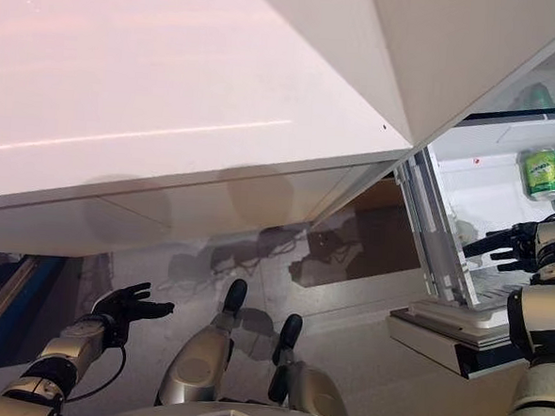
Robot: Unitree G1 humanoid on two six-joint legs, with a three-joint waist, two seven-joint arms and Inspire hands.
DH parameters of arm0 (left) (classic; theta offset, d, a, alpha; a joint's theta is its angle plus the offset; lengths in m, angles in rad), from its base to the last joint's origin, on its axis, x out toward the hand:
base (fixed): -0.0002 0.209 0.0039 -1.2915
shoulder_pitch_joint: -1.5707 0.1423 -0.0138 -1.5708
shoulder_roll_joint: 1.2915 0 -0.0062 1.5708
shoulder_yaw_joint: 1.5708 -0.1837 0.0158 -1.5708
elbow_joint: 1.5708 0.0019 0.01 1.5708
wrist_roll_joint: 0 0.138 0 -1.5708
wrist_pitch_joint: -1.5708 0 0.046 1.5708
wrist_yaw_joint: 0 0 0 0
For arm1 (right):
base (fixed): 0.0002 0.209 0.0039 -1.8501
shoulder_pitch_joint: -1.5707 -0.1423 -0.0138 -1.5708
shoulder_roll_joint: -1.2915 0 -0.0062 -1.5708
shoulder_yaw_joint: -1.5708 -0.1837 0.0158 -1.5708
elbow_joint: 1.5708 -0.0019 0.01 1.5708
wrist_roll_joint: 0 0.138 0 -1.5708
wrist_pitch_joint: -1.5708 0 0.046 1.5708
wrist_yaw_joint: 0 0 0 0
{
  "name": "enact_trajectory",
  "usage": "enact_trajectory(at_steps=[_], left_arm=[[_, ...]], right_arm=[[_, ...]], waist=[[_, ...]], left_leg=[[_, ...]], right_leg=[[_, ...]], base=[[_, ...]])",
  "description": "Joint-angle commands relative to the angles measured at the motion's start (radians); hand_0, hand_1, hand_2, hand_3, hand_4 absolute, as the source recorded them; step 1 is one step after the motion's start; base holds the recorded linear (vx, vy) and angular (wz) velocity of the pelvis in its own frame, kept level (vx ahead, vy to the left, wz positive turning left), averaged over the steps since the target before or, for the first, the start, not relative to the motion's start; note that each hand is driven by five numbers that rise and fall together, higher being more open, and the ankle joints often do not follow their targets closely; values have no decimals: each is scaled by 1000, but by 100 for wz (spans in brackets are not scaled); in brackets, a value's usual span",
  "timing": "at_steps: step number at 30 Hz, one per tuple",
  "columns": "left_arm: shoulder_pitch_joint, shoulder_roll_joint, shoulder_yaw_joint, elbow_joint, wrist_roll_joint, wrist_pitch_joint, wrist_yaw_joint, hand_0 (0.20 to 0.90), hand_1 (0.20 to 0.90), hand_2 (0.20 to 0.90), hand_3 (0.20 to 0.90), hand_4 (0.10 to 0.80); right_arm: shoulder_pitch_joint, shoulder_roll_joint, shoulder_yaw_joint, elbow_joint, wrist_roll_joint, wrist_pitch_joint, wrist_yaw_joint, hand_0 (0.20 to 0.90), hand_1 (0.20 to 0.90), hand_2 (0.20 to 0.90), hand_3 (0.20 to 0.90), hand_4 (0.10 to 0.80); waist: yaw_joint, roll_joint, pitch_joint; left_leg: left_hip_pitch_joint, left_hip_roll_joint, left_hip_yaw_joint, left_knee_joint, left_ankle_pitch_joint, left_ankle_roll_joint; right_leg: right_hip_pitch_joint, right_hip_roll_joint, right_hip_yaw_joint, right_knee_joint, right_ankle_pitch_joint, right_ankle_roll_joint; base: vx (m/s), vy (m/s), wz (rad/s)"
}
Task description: Put drinks into fridge and close the fridge
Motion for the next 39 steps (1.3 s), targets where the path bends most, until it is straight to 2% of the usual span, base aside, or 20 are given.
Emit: enact_trajectory(at_steps=[1, 2, 3, 5, 6, 9, 12, 14, 15, 20, 24, 29, 35, 39], left_arm=[[89, 21, -22, 53, 43, -7, -8, 900, 900, 900, 900, 800], [97, 13, -28, 61, 49, -7, -16, 900, 900, 900, 900, 800], [104, 3, -33, 71, 52, -7, -23, 900, 900, 900, 900, 800], [111, -7, -36, 80, 55, -10, -24, 900, 900, 900, 900, 800], [123, -23, -41, 94, 48, -16, -29, 900, 900, 900, 900, 800], [135, -42, -46, 108, 42, -24, -30, 900, 900, 900, 900, 800], [148, -71, -38, 141, 50, -42, -46, 900, 900, 900, 900, 800], [156, -82, -38, 157, 62, -58, -62, 900, 900, 900, 900, 800], [166, -97, -31, 176, 72, -76, -78, 900, 900, 900, 900, 800], [198, -122, -23, 214, 87, -115, -101, 900, 900, 900, 900, 800], [215, -139, -3, 233, 99, -132, -103, 900, 900, 900, 900, 800], [236, -152, 31, 242, 127, -141, -121, 900, 900, 900, 900, 800], [280, -170, 84, 244, 134, -145, -103, 900, 900, 900, 900, 800], [311, -184, 105, 250, 120, -148, -90, 900, 900, 900, 900, 800]], right_arm=[[7, -162, 79, -75, 55, -134, -220, 900, 900, 900, 900, 800], [13, -173, 64, -112, 97, -204, -287, 900, 900, 900, 900, 800], [22, -180, 46, -163, 132, -234, -338, 900, 900, 900, 900, 800], [41, -190, 20, -245, 161, -245, -388, 900, 900, 900, 900, 800], [79, -210, -20, -387, 197, -278, -471, 900, 900, 900, 900, 800], [161, -229, -97, -553, 220, -320, -556, 900, 900, 900, 900, 800], [302, -232, -262, -794, 219, -361, -611, 900, 900, 900, 900, 800], [380, -226, -345, -888, 196, -395, -634, 900, 900, 900, 900, 800], [452, -220, -423, -989, 183, -420, -659, 900, 900, 900, 900, 800], [620, -174, -618, -1179, 140, -489, -789, 900, 900, 900, 900, 800], [758, -118, -745, -1263, 126, -538, -872, 900, 900, 900, 900, 800], [961, 20, -904, -1302, 167, -612, -949, 900, 900, 900, 900, 800], [1163, 205, -1009, -1218, 228, -668, -901, 900, 900, 900, 900, 800], [1248, 289, -1002, -1123, 310, -703, -855, 900, 900, 900, 900, 800]], waist=[[-27, 2, -153], [-37, 5, -164], [-48, 9, -177], [-60, 12, -189], [-84, 22, -207], [-109, 34, -227], [-150, 56, -257], [-163, 64, -270], [-182, 80, -286], [-222, 103, -317], [-251, 111, -331], [-289, 122, -340], [-341, 137, -328], [-358, 138, -309]], left_leg=[[8, -15, 7, 7, -97, 19], [17, -15, 11, 7, -99, 18], [25, -14, 15, 6, -101, 18], [34, -14, 20, 5, -105, 19], [45, -14, 29, 2, -111, 19], [57, -17, 38, -1, -118, 20], [72, -22, 45, -3, -128, 23], [77, -23, 49, -3, -132, 24], [85, -24, 55, -4, -136, 24], [107, -22, 72, -9, -149, 20], [122, -18, 91, -10, -157, 17], [137, -17, 113, -10, -159, 17], [167, -10, 143, 20, -186, 27], [173, -18, 137, 62, -206, 41]], right_leg=[[-81, 15, 29, 46, 58, 52], [-74, 14, 33, 46, 56, 53], [-69, 13, 39, 45, 55, 54], [-63, 13, 44, 44, 52, 55], [-57, 10, 53, 42, 48, 56], [-51, 8, 60, 38, 42, 58], [-44, 3, 75, 33, 34, 60], [-42, 0, 80, 31, 32, 60], [-38, -4, 83, 29, 28, 61], [-21, -5, 93, 18, 23, 63], [-13, -4, 102, 17, 20, 66], [-13, 1, 124, 34, 14, 63], [-11, 4, 141, 109, -39, 52], [-7, 7, 152, 141, -55, 41]], base=[[30, 57, -7], [44, 69, -12], [40, 62, -11], [33, 71, -9], [16, 87, -10], [-8, 83, -9], [-11, 94, -10], [-23, 96, -3], [-24, 102, -4], [-40, 59, -5], [-41, 17, -14], [-10, 2, -14], [64, 25, -16], [101, 20, -4]])
